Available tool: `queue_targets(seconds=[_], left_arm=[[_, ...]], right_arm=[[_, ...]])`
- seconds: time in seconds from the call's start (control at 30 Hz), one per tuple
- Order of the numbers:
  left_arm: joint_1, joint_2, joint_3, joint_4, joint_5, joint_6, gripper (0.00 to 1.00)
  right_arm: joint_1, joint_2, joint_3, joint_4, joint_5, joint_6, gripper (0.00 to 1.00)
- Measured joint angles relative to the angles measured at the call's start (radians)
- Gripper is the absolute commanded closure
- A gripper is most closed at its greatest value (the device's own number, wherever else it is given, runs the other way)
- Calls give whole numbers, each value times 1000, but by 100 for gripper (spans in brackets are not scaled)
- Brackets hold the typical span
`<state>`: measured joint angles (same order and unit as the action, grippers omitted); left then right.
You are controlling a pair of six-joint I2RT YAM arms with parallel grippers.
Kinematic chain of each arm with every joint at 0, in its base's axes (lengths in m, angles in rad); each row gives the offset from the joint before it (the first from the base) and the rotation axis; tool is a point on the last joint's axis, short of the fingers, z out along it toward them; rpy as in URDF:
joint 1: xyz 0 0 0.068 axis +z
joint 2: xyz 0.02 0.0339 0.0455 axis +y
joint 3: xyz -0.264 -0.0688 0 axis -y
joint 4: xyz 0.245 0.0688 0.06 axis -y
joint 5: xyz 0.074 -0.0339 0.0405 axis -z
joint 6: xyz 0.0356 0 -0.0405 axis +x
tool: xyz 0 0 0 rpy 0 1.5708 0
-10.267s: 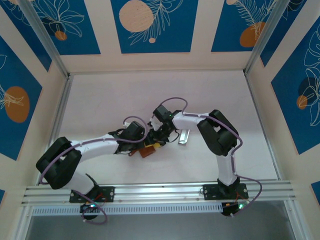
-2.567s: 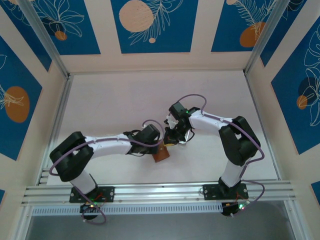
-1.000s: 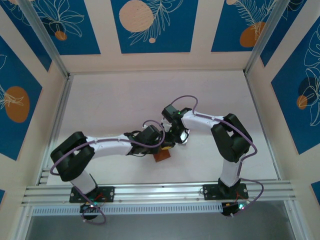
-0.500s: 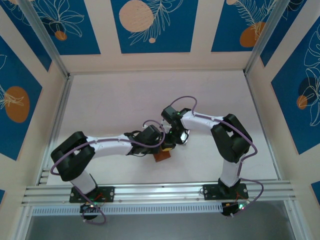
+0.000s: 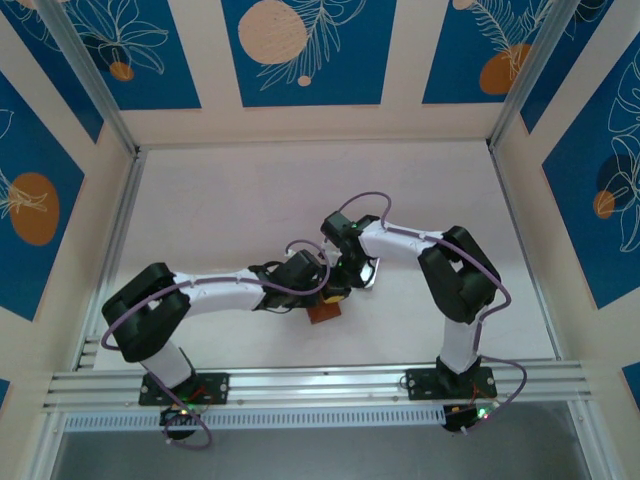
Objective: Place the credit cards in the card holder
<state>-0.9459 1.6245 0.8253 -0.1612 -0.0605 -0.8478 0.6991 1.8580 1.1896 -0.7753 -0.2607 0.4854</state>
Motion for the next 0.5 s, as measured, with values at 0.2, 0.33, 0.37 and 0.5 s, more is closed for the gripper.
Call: queue_targets(seconds=[0.2,0.33,0.37,0.5], left_arm=[[0,0,0,-2,-1,-8,83],[0,0,0,-3,-2,-8,83],[0,0,0,-3,-2,-8,83],[0,0,0,-6,-3,-8,83]], right_arm=[[1,13,12,-15,-1,0,100],[6,20,19,-24,8,4,100],[8,22,23,-27,13,5,100],[18,29,37,-42,33,19,100]])
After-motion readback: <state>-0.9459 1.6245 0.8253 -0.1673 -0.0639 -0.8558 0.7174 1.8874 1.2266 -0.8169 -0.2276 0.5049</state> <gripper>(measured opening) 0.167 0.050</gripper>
